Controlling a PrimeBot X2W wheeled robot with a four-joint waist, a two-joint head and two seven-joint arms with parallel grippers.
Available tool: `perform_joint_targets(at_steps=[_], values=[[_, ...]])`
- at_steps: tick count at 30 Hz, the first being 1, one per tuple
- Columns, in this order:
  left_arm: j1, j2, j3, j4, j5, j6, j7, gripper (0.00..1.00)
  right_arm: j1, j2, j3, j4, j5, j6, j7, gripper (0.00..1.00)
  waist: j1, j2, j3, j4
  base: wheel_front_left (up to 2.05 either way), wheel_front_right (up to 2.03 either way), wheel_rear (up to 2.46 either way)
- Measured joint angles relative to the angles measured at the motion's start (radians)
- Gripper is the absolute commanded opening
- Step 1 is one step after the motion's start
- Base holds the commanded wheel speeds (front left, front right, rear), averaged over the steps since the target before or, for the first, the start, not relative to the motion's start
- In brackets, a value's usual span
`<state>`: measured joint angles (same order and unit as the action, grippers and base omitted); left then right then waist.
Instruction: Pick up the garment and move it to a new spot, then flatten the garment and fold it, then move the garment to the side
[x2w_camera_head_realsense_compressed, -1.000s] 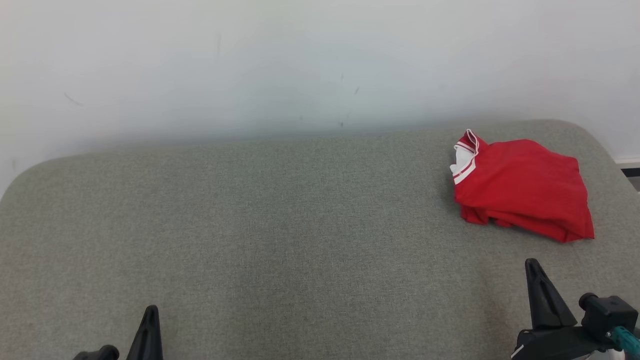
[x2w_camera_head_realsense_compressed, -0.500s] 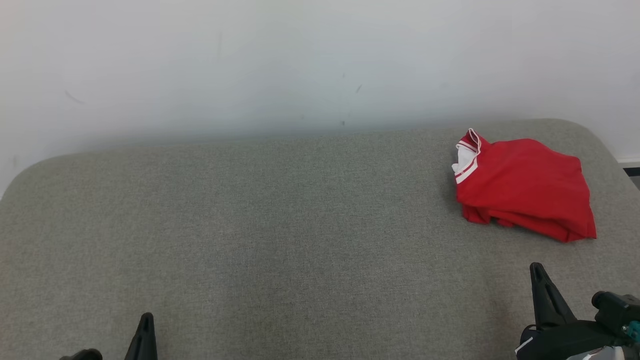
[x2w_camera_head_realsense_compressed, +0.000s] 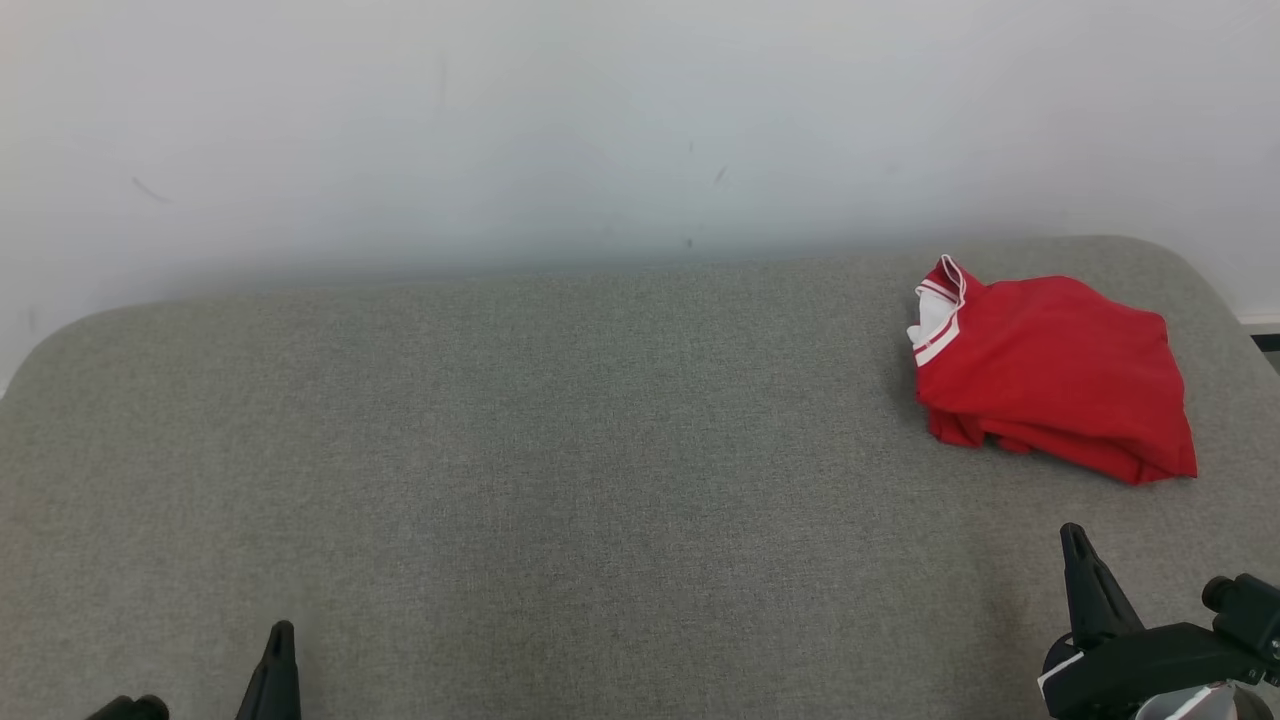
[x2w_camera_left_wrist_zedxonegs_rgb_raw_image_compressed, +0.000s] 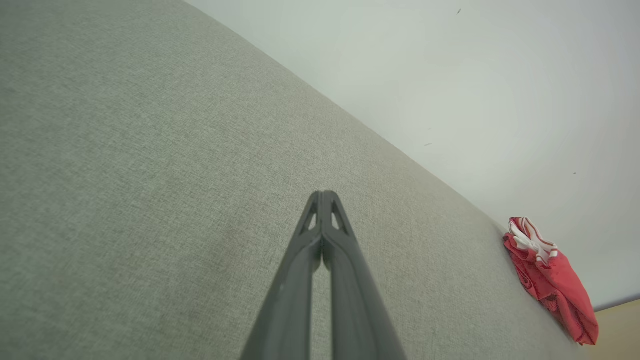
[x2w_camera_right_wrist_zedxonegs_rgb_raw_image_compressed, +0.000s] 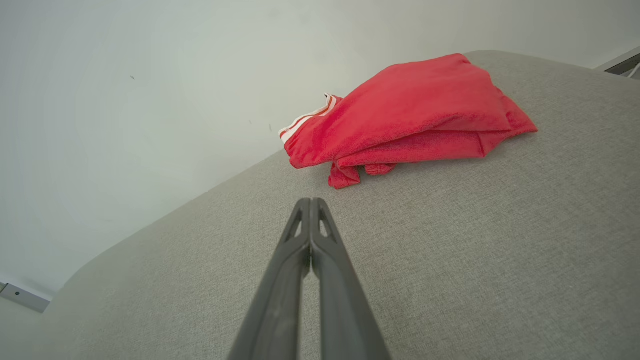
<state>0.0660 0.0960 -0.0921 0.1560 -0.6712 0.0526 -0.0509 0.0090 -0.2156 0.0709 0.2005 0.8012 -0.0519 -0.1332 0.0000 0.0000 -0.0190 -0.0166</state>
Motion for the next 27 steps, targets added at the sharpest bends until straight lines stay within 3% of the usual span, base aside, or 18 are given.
perform_joint_targets(at_steps=[27], values=[[-0.057, -0.023, 0.075, 0.055, -0.367, -0.064, 0.068, 0.00, -0.041, 0.067, -0.081, 0.036, 0.315, 0.064, 0.100, 0.00, 0.0000, 0.0000, 0.008, 0.007, 0.00, 0.00, 0.00]])
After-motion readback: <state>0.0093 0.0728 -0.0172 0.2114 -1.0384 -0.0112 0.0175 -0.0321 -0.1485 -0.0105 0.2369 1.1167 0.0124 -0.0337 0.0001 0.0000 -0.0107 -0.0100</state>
